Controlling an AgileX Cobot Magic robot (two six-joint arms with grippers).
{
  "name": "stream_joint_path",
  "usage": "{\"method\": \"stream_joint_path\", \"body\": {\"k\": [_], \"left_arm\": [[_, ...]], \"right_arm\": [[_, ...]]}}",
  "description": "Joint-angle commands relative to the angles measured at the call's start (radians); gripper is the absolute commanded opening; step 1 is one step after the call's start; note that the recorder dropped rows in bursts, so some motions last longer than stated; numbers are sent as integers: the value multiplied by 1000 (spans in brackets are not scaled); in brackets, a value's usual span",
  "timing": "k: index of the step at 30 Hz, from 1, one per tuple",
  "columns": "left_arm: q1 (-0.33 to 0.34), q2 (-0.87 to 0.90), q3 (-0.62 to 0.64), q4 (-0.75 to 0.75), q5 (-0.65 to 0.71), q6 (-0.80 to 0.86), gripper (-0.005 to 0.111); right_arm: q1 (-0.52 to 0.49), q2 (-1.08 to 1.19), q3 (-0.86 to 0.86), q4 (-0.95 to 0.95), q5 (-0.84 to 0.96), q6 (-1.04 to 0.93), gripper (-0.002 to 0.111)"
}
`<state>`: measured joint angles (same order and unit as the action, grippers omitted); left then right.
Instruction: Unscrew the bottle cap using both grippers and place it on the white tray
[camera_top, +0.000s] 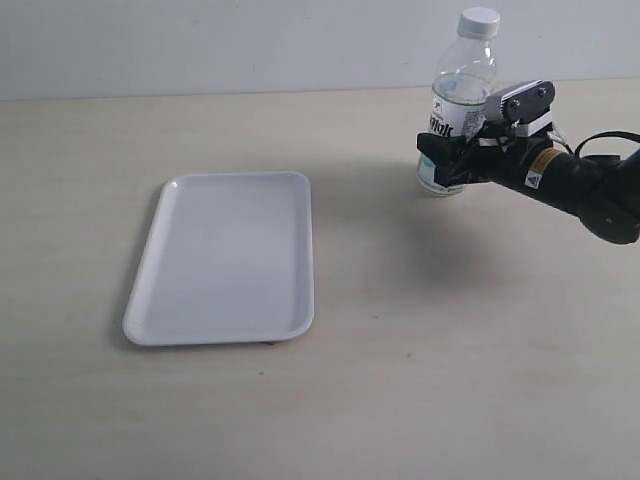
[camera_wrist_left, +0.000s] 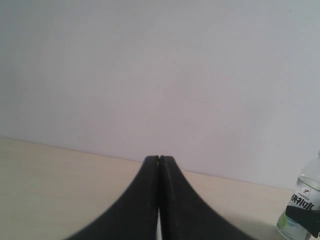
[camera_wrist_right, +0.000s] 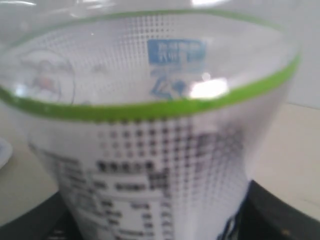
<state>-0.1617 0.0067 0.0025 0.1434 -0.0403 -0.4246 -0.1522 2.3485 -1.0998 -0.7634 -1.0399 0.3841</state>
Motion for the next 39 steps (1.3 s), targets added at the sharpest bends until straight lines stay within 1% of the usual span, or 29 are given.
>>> {"method": "stream_joint_path", "body": {"k": [1, 5, 6, 7, 8, 9, 10, 11, 12, 13, 14, 15, 16, 17, 18, 19, 20, 21, 22, 24, 25, 26, 28, 29, 32, 36, 38, 39], "left_arm": [[3, -7, -3, 4, -75, -2, 0], [3, -7, -3, 9, -345, -53, 0], [3, -2, -18, 48, -376, -64, 0], [3, 13, -43, 70, -376, -75, 0], [3, 77, -118, 129, -376, -91, 0], [3, 122, -153, 149, -379, -91, 0], [3, 237, -254, 173, -380, -91, 0], [3, 292, -308, 188, -380, -91, 0], [3, 438, -422, 247, -365, -112, 0], [3, 576, -523, 334, -327, -190, 0], [3, 653, -574, 399, -312, -247, 0], [3, 790, -659, 546, -297, -356, 0], [3, 865, -704, 641, -297, -415, 0], [-1, 1004, -788, 825, -294, -505, 0], [-1, 1069, -835, 916, -292, -538, 0], [-1, 1174, -934, 1047, -265, -558, 0], [-3, 1228, -984, 1087, -225, -558, 0], [-11, 1320, -1078, 1161, -126, -531, 0], [-16, 1365, -1121, 1224, -51, -510, 0], [-54, 1433, -1162, 1376, 162, -449, 0], [-83, 1457, -1165, 1433, 314, -373, 0], [-110, 1481, -1165, 1450, 455, -260, 0], [-144, 1525, -1165, 1431, 632, -42, 0], [-162, 1548, -1165, 1392, 698, 57, 0], [-210, 1592, -1170, 1245, 770, 237, 0], [-283, 1618, -1239, 1004, 760, 267, 0], [-315, 1620, -1309, 810, 737, 298, 0], [-327, 1620, -1350, 681, 733, 344, 0]], "right_arm": [[2, -11, -4, -74, -10, -22, 0], [2, -54, -4, -177, -10, -41, 0], [2, -59, -4, -202, -8, -41, 0], [2, -61, -4, -221, -8, -41, 0], [2, -61, -4, -251, -2, -41, 0], [2, -61, -4, -263, -2, -41, 0], [2, -61, -4, -292, -2, -41, 0], [2, -61, -4, -299, -2, -41, 0], [2, -61, -4, -319, -2, -41, 0], [2, -61, -4, -337, -2, -41, 0], [2, -61, -4, -341, -2, -41, 0], [2, -61, -4, -344, -2, -41, 0], [2, -61, -4, -344, -2, -41, 0], [2, -61, -4, -344, -2, -41, 0], [2, -61, -4, -343, -2, -39, 0], [2, -61, -4, -343, -2, -39, 0], [2, -61, -4, -343, -2, -39, 0], [2, -61, -4, -343, -2, -38, 0], [2, -61, -4, -343, -2, -34, 0], [2, -61, -4, -343, -2, -34, 0], [2, -61, -4, -343, 1, -34, 0], [2, -61, -4, -341, 10, -34, 0], [2, -61, -4, -333, 36, -34, 0], [2, -61, -4, -330, 57, -34, 0], [2, -61, -4, -323, 117, -34, 0], [2, -61, -4, -323, 126, -44, 0], [2, -61, -4, -329, 126, -44, 0], [2, -61, -4, -329, 126, -44, 0]]}}
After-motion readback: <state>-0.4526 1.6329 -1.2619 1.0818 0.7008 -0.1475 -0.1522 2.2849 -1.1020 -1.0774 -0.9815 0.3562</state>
